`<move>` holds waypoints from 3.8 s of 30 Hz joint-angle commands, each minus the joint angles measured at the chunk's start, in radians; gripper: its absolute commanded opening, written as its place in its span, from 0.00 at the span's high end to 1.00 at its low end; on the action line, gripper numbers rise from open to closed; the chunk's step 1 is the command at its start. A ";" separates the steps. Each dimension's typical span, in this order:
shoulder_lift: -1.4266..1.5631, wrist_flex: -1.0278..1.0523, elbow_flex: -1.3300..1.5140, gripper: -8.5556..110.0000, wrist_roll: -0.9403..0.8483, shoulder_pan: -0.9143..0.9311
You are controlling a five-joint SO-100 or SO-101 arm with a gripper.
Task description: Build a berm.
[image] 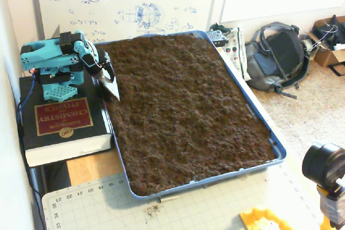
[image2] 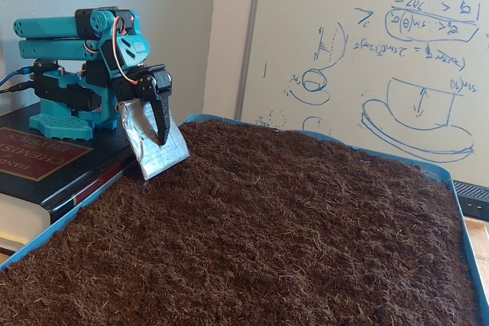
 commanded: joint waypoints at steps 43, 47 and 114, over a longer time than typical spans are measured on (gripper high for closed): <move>-1.270 0.008 -1.094 0.92 0.333 -0.511; -1.431 0.008 -1.157 0.92 0.348 -0.541; -2.381 0.169 -1.841 0.92 0.454 -0.492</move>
